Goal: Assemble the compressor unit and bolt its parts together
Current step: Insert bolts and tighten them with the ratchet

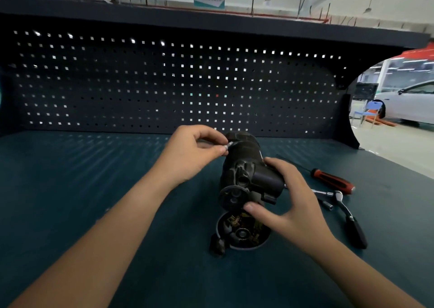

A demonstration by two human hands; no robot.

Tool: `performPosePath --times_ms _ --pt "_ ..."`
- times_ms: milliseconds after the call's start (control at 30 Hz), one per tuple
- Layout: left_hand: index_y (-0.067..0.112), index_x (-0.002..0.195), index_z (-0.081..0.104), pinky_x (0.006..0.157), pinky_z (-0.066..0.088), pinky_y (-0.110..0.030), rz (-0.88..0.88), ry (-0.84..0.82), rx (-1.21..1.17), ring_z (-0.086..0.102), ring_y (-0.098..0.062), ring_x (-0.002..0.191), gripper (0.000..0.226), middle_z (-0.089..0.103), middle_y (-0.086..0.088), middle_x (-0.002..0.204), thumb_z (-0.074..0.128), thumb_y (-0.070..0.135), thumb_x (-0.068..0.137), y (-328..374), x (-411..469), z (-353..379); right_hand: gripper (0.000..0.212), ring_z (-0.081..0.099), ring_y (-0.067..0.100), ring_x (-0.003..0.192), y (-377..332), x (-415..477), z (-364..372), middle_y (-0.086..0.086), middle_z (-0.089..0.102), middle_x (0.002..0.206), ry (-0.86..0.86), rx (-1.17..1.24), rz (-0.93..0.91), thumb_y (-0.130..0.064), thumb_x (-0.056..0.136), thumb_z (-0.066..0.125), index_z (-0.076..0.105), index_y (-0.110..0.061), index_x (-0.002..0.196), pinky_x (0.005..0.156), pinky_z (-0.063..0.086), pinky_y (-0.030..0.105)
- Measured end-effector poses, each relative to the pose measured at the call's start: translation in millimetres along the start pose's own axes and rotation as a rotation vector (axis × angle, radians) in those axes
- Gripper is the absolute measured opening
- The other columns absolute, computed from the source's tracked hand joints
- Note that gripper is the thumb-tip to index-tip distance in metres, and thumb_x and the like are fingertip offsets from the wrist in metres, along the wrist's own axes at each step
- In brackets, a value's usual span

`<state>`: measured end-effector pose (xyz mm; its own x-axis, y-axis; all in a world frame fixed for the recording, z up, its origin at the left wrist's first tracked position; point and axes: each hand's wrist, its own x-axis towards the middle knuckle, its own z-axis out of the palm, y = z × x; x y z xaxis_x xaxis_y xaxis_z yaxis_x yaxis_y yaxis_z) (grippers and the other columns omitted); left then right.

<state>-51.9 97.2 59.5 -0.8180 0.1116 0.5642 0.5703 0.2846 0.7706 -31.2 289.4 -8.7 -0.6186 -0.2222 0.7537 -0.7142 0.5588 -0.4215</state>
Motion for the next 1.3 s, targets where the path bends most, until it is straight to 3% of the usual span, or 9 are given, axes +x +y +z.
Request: performPosePath --times_ms 300,567,767,1000,1133,1300 --pt "0.027 0.07 0.064 0.065 0.047 -0.006 0.028 -0.024 0.192 0.066 0.002 0.073 0.026 0.067 0.018 0.071 0.068 0.004 0.08 -3.4 -3.2 -2.4 0.065 0.041 -0.014 0.114 -1.0 0.0 0.4 -0.028 0.042 0.123 0.019 0.017 -0.029 -0.059 0.066 0.063 0.034 -0.044 0.122 0.096 0.03 0.005" --pt "0.028 0.07 0.06 0.068 0.048 -0.006 0.108 -0.037 0.251 0.064 0.0 0.074 0.03 0.061 0.016 0.079 0.066 0.0 0.08 -4.5 -4.9 0.2 0.065 0.041 -0.016 0.113 -3.3 -1.2 0.4 -0.026 0.043 0.123 0.021 0.04 -0.009 -0.057 0.065 0.063 0.034 -0.043 0.121 0.095 0.029 0.003" --pt "0.026 0.071 0.062 0.069 0.049 -0.009 0.091 0.028 0.185 0.065 -0.006 0.075 0.024 0.064 0.013 0.077 0.068 0.004 0.08 -12.4 -2.9 7.3 0.064 0.043 -0.015 0.112 -5.3 -1.2 1.1 -0.025 0.046 0.121 0.027 0.054 -0.001 -0.056 0.065 0.063 0.035 -0.041 0.12 0.092 0.029 0.001" --pt "0.025 0.072 0.06 0.073 0.053 -0.023 0.013 0.184 0.136 0.062 -0.007 0.069 0.016 0.062 0.011 0.073 0.07 0.017 0.08 -24.9 9.7 23.1 0.061 0.046 -0.013 0.109 -7.8 -1.0 0.4 -0.026 0.049 0.118 0.04 0.087 0.026 -0.055 0.062 0.064 0.038 -0.043 0.116 0.089 0.03 0.0" --pt "0.023 0.073 0.06 0.07 0.049 -0.017 -0.08 0.242 0.071 0.057 -0.001 0.07 0.015 0.061 0.011 0.074 0.075 0.026 0.076 -34.1 14.6 23.2 0.059 0.046 -0.012 0.111 -6.5 -0.2 -1.3 -0.025 0.049 0.119 0.027 0.098 0.021 -0.054 0.064 0.064 0.039 -0.042 0.116 0.09 0.032 0.002" --pt "0.022 0.076 0.063 0.075 0.05 -0.023 -0.086 0.171 0.045 0.061 -0.011 0.08 0.009 0.065 0.006 0.08 0.071 0.022 0.08 -37.1 13.7 23.3 0.048 0.049 -0.009 0.109 -3.2 1.1 -4.6 -0.021 0.052 0.118 0.023 0.128 0.026 -0.047 0.072 0.057 0.043 -0.039 0.117 0.089 0.034 0.004"
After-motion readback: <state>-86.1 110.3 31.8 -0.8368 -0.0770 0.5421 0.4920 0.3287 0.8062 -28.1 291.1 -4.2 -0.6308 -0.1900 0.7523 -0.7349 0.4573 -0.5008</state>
